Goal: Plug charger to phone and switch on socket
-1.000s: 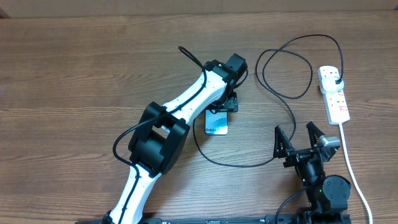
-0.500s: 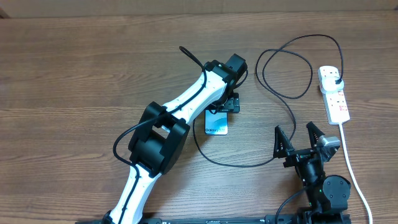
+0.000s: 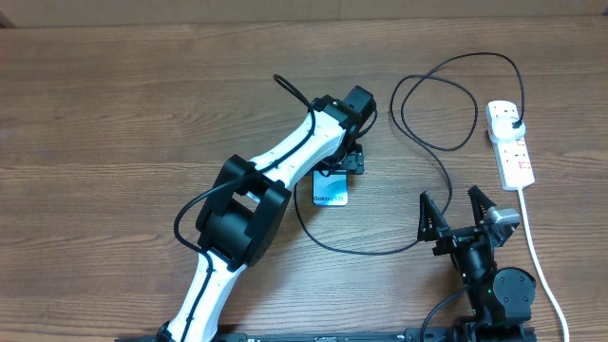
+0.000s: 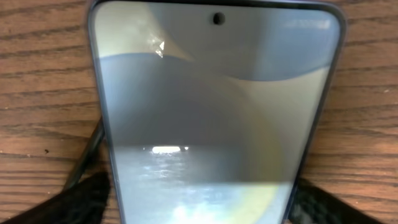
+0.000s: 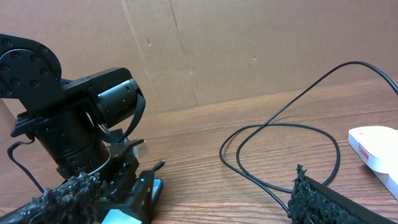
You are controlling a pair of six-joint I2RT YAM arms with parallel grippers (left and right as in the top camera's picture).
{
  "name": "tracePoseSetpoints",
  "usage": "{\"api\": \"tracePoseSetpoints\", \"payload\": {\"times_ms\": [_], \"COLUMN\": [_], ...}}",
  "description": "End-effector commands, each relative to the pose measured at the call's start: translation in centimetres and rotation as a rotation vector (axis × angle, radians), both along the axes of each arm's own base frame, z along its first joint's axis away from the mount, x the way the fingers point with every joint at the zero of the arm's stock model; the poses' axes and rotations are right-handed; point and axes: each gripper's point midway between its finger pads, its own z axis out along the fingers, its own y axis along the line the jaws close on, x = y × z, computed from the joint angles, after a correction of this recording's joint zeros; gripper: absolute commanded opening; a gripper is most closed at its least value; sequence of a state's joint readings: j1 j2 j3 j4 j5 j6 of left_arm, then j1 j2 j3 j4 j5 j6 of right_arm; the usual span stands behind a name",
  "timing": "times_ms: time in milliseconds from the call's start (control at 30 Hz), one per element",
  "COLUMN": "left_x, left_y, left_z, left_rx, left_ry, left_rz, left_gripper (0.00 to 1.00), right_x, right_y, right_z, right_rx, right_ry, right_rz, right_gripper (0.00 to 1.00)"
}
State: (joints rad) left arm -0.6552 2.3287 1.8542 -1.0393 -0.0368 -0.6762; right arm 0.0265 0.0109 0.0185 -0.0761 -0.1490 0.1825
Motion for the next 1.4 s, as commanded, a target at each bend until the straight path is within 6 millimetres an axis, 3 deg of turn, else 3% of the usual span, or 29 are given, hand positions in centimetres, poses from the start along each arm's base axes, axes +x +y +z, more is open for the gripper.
{"api": "tracePoseSetpoints", "payload": {"times_ms": [0, 167, 300, 533, 767, 867, 1067, 1367], "left_x": [-1.5, -1.6, -1.5, -1.5, -1.7, -1.6, -1.8, -1.5], "left_y": [-0.4, -0.6, -0.6, -0.7, -2.3, -3.0, -4.3, -4.2], "left_z": [-1.6, -1.6, -1.6, -1.5, -0.5, 0.0, 0.8, 1.4], "left_rx": [0.003, 0.002, 0.001, -0.007, -0.089, -0.123, -0.205, -0.306], "left_ry": [0.053, 0.051, 0.05, 0.052, 0.085, 0.09, 0.124, 0.192], "left_rz": [-0.015, -0.02, -0.02, -0.021, -0.023, -0.025, -0.025, 0.015], "left_gripper": [0.8, 0.76, 0.67, 0.66, 0.64, 0.57, 0.57, 0.59], "right_x": [0.1, 0.1, 0.1, 0.1, 0.1, 0.1, 0.1, 0.1], "right_y": [-0.3, -0.3, -0.3, -0.3, -0.3, -0.3, -0.3, -0.3], "right_z": [-0.2, -0.2, -0.2, -0.2, -0.2, -0.2, -0.2, -0.2], "right_rx": [-0.001, -0.001, -0.001, -0.001, -0.001, -0.001, -0.001, -0.001], "right_ry": [-0.001, -0.001, -0.001, -0.001, -0.001, -0.001, -0.001, -0.001], "right_rz": [-0.014, -0.014, -0.014, -0.014, -0.014, -0.014, -0.014, -0.014], "right_gripper": [1.0, 1.0, 1.0, 1.0, 1.0, 1.0, 1.0, 1.0]}}
